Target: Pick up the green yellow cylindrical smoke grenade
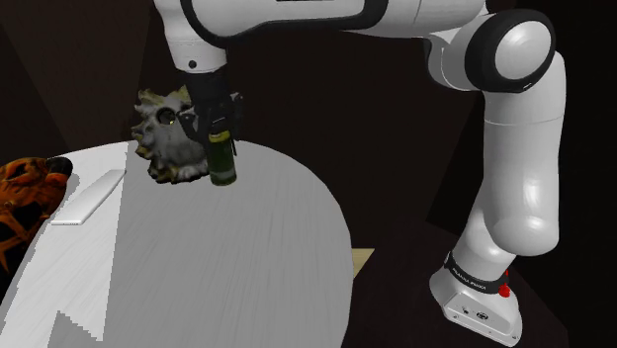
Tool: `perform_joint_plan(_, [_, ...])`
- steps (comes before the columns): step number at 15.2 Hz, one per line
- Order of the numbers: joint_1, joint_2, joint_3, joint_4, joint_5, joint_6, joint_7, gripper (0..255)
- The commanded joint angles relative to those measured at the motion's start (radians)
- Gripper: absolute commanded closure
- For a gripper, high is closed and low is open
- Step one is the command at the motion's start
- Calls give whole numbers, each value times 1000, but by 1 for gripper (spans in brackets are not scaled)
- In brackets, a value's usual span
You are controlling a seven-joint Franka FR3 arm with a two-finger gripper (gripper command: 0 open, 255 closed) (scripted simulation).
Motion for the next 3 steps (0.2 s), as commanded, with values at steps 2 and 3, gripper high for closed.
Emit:
perform_joint_plan(2, [7, 9, 0, 44, -4, -36, -4, 255])
perform_joint_plan(3, [7, 9, 0, 45, -4, -36, -4, 255])
